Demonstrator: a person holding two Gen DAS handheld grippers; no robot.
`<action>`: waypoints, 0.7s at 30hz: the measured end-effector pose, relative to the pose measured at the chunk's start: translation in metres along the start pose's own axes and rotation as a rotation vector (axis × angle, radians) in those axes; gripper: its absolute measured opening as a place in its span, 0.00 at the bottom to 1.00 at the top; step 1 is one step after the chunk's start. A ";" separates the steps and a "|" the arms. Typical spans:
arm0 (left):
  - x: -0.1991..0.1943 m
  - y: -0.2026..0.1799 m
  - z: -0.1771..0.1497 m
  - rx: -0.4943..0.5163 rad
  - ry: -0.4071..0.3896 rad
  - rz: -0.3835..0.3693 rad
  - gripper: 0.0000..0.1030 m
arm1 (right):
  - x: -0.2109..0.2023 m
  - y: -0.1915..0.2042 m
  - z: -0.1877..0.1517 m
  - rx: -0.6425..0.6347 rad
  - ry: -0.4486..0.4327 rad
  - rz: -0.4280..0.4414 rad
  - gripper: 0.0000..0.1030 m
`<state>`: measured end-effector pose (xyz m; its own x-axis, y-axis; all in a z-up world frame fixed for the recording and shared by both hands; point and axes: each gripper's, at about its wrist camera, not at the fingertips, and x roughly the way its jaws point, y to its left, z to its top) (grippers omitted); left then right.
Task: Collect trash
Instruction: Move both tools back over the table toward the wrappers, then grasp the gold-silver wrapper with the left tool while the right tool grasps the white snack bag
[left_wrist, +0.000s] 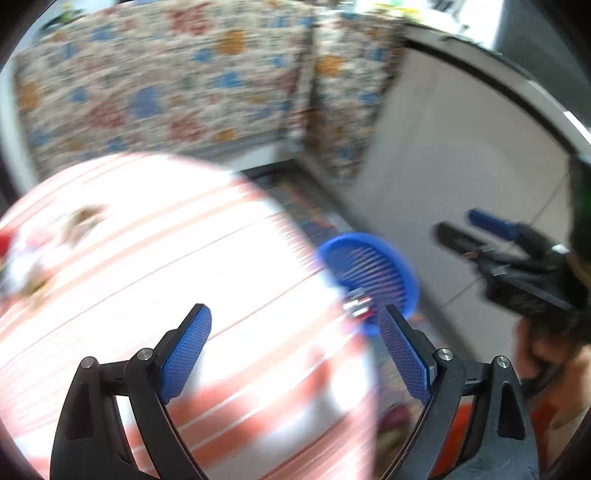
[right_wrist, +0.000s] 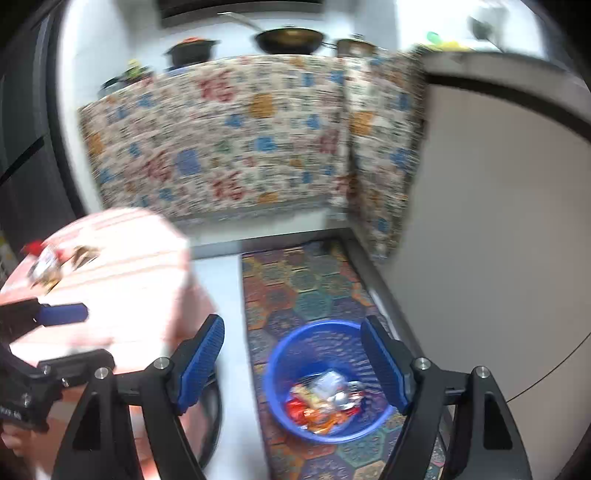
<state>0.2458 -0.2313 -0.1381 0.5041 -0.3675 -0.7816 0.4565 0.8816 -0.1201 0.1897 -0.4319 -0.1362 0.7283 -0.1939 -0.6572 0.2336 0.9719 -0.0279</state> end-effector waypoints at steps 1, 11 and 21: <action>-0.007 0.017 -0.011 -0.011 0.002 0.042 0.90 | -0.004 0.020 -0.005 -0.011 0.005 0.019 0.76; -0.047 0.208 -0.088 -0.207 0.021 0.411 0.90 | 0.023 0.234 -0.049 -0.200 0.209 0.241 0.76; -0.034 0.254 -0.084 -0.294 0.014 0.396 1.00 | 0.072 0.311 -0.042 -0.224 0.233 0.227 0.93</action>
<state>0.2831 0.0299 -0.1928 0.5859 0.0152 -0.8102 0.0049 0.9997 0.0223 0.2874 -0.1378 -0.2238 0.5735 0.0396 -0.8182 -0.0818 0.9966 -0.0091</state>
